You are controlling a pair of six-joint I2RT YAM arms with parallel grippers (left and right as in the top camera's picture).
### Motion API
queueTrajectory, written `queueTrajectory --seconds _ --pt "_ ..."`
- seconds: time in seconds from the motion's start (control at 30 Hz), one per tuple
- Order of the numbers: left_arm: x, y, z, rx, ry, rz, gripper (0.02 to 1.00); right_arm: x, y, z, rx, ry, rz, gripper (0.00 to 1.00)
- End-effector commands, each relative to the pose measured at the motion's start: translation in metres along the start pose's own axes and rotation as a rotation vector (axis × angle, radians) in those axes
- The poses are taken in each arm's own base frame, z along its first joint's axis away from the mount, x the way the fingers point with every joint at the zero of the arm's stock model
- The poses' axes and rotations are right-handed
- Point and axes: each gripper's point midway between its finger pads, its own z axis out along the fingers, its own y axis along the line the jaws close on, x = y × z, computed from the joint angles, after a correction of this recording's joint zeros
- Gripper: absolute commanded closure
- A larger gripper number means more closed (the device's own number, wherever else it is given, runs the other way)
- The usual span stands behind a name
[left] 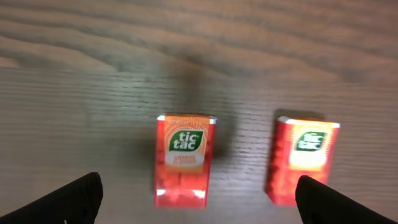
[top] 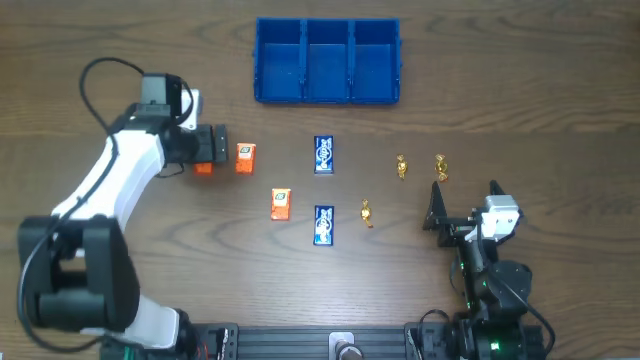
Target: Sort Candies Into Trays
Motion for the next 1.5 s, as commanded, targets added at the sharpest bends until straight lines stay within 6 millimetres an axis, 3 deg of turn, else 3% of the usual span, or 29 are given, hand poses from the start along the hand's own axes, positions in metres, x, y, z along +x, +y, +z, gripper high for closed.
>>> queueTrajectory --seconds 0.03,0.57,0.73,1.0,1.33,1.5 --pt "-0.002 0.003 0.014 0.016 0.027 0.027 0.04 0.001 0.0 0.0 -0.004 0.002 -0.013 0.003" --pt "0.004 0.01 0.035 0.018 0.065 0.078 0.045 0.001 0.0 0.0 -0.004 0.002 -0.013 0.003" --pt "0.007 0.012 0.04 0.014 0.078 0.076 0.095 0.002 0.0 0.0 -0.004 0.002 -0.013 0.003" --pt "0.01 0.012 0.044 0.007 0.09 0.074 0.485 0.002 0.0 0.0 -0.004 0.002 -0.013 0.003" --pt "0.009 0.012 0.044 0.006 0.09 0.066 0.632 0.002 0.0 0.0 -0.004 0.002 -0.013 0.003" --pt "0.005 0.012 0.04 0.003 0.076 0.042 0.66 0.001 0.0 0.0 -0.005 0.002 -0.013 0.003"
